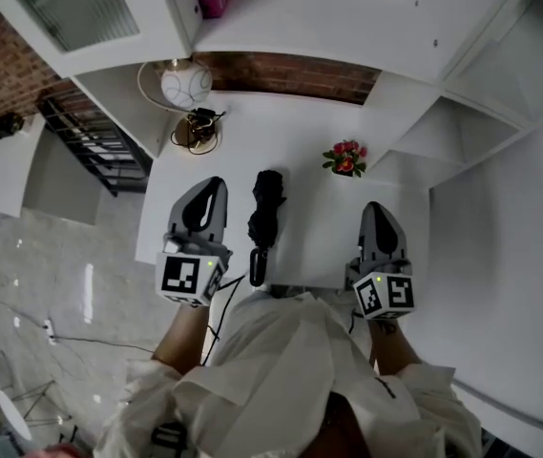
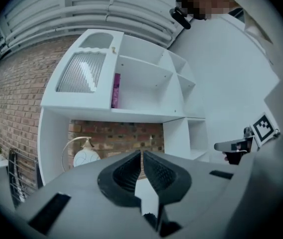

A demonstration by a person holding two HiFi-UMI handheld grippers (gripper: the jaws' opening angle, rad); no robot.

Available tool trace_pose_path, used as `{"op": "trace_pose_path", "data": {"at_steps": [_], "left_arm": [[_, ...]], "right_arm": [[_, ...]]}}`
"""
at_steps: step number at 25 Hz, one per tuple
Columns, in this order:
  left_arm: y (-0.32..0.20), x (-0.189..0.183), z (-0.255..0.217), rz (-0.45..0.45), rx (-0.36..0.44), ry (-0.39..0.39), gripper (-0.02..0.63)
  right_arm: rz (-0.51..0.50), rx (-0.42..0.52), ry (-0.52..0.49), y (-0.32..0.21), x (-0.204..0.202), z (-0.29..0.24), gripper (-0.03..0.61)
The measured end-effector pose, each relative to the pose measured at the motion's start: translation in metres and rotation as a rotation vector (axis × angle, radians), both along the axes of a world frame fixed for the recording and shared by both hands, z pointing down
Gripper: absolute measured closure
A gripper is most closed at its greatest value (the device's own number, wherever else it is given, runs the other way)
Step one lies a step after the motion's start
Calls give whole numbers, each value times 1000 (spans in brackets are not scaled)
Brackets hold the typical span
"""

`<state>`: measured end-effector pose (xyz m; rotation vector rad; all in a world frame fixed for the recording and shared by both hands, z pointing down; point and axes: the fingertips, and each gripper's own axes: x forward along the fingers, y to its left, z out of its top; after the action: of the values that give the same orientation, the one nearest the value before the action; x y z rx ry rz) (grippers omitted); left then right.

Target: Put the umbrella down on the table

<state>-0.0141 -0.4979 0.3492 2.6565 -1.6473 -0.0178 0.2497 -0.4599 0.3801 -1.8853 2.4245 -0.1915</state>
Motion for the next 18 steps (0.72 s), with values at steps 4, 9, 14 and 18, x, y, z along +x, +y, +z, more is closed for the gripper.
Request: {"op": "trace_pose_path", "data": {"at_steps": [4, 9, 14, 18], "left_arm": [[3, -4, -14, 4, 32, -9, 575], [5, -7, -22, -10, 50, -7, 575], [5, -7, -20, -5, 45, -13, 575], [5, -7, -18, 1, 40, -17, 575]], "right_arm": [[21, 46, 47, 6, 9, -15, 561], [61, 78, 47, 9, 26, -32, 561], [111, 89, 27, 9, 45, -35, 561], [135, 93, 24, 10, 53, -37, 561]]}}
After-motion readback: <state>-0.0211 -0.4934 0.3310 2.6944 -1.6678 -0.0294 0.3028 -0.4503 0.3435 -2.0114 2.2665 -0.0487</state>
